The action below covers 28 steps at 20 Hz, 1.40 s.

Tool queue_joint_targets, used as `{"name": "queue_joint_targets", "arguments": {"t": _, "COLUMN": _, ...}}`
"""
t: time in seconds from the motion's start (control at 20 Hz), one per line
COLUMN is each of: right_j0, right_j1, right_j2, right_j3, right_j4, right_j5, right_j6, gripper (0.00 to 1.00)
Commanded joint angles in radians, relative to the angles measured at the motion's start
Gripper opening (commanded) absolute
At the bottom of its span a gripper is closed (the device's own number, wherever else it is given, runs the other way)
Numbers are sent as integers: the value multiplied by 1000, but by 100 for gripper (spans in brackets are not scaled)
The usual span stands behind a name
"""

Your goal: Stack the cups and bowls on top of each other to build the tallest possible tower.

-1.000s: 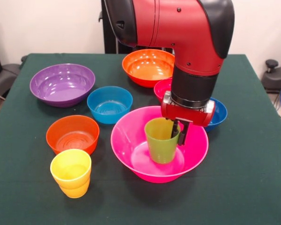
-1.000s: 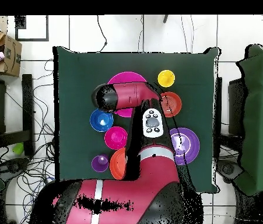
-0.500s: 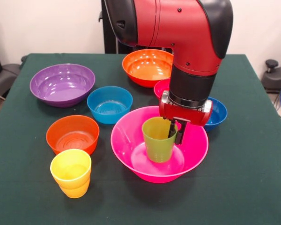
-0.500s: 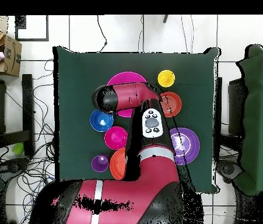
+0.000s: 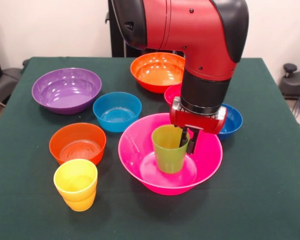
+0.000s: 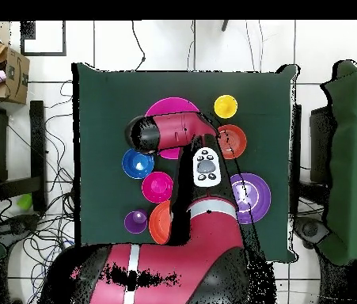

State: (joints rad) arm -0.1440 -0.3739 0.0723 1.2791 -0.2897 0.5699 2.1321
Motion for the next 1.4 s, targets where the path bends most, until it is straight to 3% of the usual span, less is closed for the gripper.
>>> {"name": "queue_joint_targets", "arguments": {"t": 0.05, "right_j0": 2, "right_j1": 34, "right_j2": 54, "right_j3": 44, "right_j4": -98, "right_j5": -30, "right_j6": -107, "gripper": 0}}
{"name": "queue_joint_targets", "arguments": {"t": 0.6, "right_j0": -14, "right_j1": 75, "right_j2": 64, "right_j3": 26, "right_j4": -105, "right_j5": -60, "right_j6": -120, "gripper": 0}}
{"name": "queue_joint_targets", "arguments": {"t": 0.9, "right_j0": -26, "right_j1": 26, "right_j2": 87, "right_j3": 95, "right_j4": -82, "right_j5": -10, "right_j6": -143, "gripper": 0}}
{"name": "queue_joint_targets", "arguments": {"t": 1.4, "right_j0": -42, "right_j1": 91, "right_j2": 111, "right_j3": 54, "right_j4": -103, "right_j5": -39, "right_j6": -158, "gripper": 0}}
